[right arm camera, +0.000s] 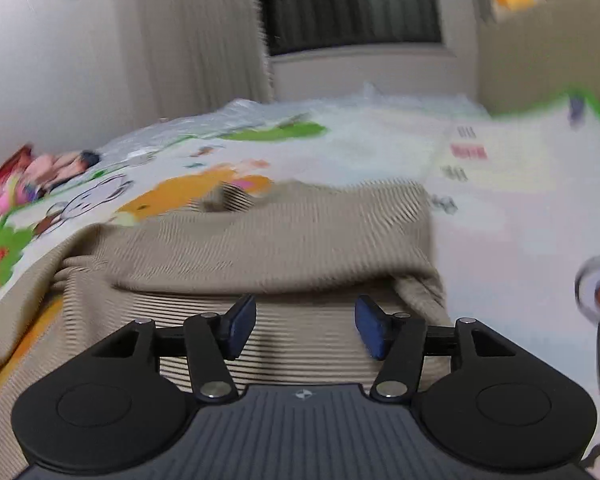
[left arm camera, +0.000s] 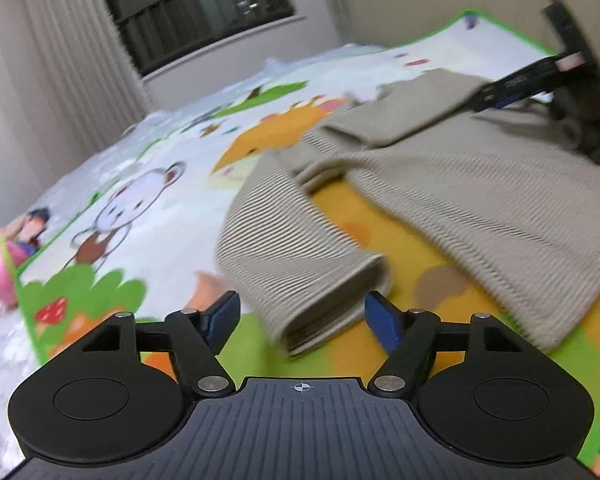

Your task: Fold clothes

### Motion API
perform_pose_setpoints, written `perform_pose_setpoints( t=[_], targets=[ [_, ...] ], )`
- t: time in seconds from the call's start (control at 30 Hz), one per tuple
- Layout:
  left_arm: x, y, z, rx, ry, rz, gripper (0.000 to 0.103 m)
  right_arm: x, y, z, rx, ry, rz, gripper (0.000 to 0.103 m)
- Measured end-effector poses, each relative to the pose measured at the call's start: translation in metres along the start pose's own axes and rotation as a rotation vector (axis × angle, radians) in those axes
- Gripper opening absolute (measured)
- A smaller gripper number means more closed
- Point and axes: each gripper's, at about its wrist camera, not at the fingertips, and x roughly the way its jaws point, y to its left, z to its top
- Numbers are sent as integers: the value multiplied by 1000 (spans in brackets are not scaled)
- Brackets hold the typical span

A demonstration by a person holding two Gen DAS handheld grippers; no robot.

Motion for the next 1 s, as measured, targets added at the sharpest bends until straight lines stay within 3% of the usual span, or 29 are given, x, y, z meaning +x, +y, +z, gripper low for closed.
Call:
perform_pose_setpoints(
  t=[0.07, 0.1, 0.13, 0.37, 0.5, 0.67, 0.8, 0.83, 0.87, 0.9, 0.93, 1.0],
  targets=[
    [11, 6, 0, -29, 15, 18, 53, -16, 25, 3, -24, -25, 57, 56],
    [17, 9, 3, -53, 24, 21, 27, -23, 39, 3, -20, -21, 106, 56],
    [22, 13, 5, -79, 32, 24, 13, -30, 54, 4, -16, -17, 157, 56],
    [14, 32, 43, -242, -76, 9, 10, -40, 137, -14, 42, 95, 536, 55],
    [5, 30, 57, -247, -122, -1, 10, -36, 167, -25, 31, 95, 526, 55],
    [0, 31, 56, -269, -126, -6, 10, -30, 160, -23, 206, 86, 520, 55],
    [2, 31, 53, -290, -124, -20, 10, -14, 168, -23, 205, 111, 480, 54],
    [3, 32, 53, -303, -124, -28, 10, -9, 169, -24, 203, 122, 478, 44],
    [4, 33, 53, -316, -123, -37, 10, -3, 170, -23, 192, 134, 482, 22],
    [4, 32, 52, -324, -123, -45, 10, 3, 172, -22, 182, 146, 485, 12],
    [5, 32, 53, -331, -124, -47, 10, 8, 172, -19, 173, 152, 494, 5],
    [5, 32, 55, -346, -127, -51, 11, 10, 167, -4, 119, 113, 477, 4]
  ],
)
